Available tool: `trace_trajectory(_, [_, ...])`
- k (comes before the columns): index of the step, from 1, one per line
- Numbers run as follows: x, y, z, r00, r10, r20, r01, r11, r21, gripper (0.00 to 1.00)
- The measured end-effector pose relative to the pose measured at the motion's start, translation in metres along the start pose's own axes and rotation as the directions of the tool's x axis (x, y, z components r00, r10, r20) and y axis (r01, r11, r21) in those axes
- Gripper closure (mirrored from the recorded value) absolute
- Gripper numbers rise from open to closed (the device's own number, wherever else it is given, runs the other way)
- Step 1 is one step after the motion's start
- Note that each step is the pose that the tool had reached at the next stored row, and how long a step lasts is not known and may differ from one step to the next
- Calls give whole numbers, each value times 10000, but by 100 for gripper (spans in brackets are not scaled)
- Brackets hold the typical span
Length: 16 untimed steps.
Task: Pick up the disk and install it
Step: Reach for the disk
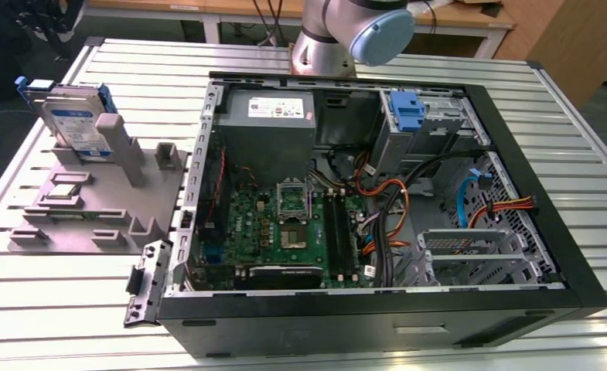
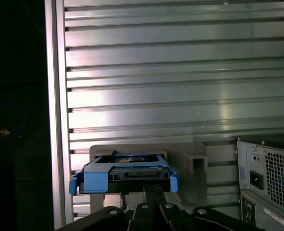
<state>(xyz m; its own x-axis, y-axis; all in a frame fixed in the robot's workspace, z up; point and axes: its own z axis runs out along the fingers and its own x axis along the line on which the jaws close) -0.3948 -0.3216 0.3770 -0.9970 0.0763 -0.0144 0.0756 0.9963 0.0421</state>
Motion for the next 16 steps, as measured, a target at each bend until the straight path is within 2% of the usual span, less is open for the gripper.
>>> trace_trajectory(4, [65, -22, 16, 10000, 2, -58, -1, 10000, 48, 90])
trace_trajectory(12, [291, -58, 54, 10000, 1, -68, 0, 10000, 89, 90])
trace_trajectory(16, [347, -68, 63, 10000, 1, -78, 0, 10000, 92, 90])
